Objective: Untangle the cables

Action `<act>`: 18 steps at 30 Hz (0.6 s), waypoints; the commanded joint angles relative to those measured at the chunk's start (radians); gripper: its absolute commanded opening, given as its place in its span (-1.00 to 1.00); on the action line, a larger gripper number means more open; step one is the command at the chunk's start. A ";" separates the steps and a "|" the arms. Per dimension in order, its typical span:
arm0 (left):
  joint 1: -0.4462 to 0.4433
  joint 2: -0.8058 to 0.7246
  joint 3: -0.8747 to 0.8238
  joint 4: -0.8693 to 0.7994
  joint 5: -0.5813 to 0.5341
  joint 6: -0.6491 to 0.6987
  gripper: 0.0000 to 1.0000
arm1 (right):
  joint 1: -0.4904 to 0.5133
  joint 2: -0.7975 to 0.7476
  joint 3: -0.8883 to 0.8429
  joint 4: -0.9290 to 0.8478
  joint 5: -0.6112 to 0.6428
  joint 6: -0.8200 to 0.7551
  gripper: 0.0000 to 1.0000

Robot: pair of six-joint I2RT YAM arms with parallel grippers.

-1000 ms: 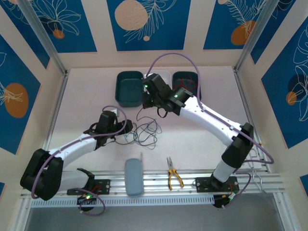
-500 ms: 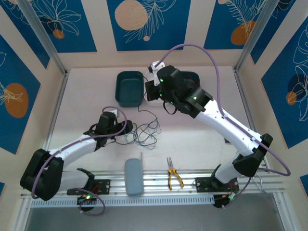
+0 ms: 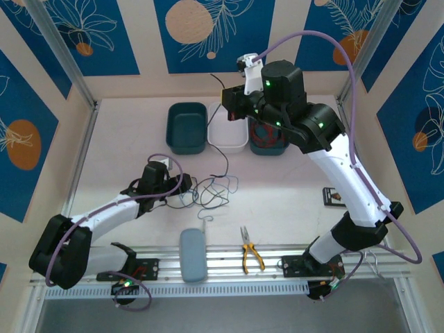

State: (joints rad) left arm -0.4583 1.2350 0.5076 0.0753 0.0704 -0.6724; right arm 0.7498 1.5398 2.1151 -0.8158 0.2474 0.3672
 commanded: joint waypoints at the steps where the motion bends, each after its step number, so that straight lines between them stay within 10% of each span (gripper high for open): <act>1: 0.006 -0.002 -0.009 0.032 0.017 0.010 0.47 | -0.030 0.013 0.029 -0.046 -0.134 0.036 -1.00; 18: 0.007 0.007 -0.007 0.032 0.017 0.009 0.47 | -0.294 -0.071 0.034 0.006 -0.481 0.163 -1.00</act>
State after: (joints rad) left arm -0.4583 1.2373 0.5076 0.0902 0.0708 -0.6724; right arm 0.4820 1.5143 2.1151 -0.8337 -0.1398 0.4999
